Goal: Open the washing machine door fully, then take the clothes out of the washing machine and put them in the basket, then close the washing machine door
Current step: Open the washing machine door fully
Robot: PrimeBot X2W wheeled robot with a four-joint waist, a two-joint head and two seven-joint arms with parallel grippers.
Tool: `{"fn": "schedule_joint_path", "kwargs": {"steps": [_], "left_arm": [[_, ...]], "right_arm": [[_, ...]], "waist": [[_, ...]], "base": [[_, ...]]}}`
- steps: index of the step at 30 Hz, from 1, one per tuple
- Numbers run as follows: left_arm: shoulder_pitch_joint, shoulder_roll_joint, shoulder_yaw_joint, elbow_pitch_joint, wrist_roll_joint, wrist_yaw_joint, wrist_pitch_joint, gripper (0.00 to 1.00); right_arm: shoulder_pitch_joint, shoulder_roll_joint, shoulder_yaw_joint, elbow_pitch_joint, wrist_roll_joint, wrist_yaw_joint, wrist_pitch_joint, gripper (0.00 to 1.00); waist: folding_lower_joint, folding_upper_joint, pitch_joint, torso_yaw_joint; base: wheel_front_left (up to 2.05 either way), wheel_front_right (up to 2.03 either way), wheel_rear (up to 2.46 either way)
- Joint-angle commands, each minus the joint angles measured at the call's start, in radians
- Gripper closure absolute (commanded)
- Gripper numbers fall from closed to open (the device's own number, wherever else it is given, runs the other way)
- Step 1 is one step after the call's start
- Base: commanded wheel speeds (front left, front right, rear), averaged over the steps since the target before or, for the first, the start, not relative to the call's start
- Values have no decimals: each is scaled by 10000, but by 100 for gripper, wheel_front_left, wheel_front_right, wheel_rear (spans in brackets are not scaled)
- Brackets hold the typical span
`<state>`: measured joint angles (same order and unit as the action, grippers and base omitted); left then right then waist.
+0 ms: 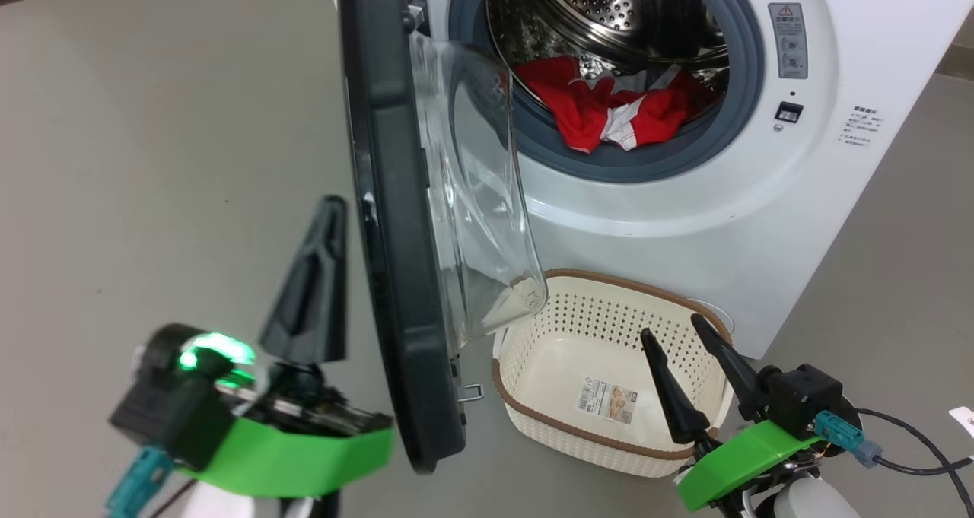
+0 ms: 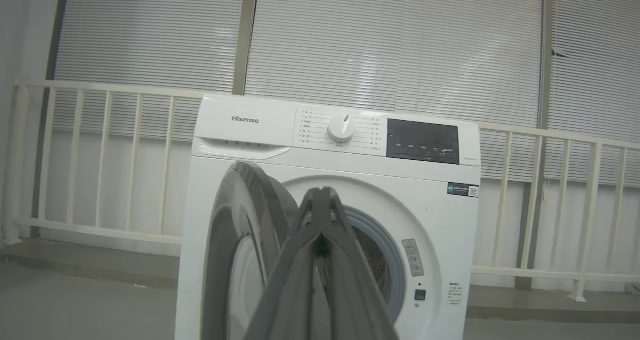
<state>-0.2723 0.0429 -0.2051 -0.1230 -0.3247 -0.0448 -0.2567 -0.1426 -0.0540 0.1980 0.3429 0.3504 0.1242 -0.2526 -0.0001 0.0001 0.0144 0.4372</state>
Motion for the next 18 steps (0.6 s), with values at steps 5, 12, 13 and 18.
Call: {"fn": "schedule_joint_path", "kwargs": {"steps": [5,12,13,18], "left_arm": [[-137,77,-795,-530,-446,-155,751,100],[242,90,-1404,-395,-731,-159,1572,100],[320,93,-1437,-292,-802,-163,1673,100],[608,185,-1552,191,-1080,-208,2060,100]], "right_arm": [[-388,37,179,-268,-22,65,-91,0],[-392,37,96,-302,-91,65,-91,0],[-388,37,104,-297,-88,65,-91,0],[-351,37,89,-282,-110,65,-91,0]], "waist": [[1,-1,42,-118],[1,-1,128,-128],[1,-1,132,-131],[1,-1,118,-126]], "base": [[0,0,0],[0,0,0],[0,0,0],[0,0,0]]}}
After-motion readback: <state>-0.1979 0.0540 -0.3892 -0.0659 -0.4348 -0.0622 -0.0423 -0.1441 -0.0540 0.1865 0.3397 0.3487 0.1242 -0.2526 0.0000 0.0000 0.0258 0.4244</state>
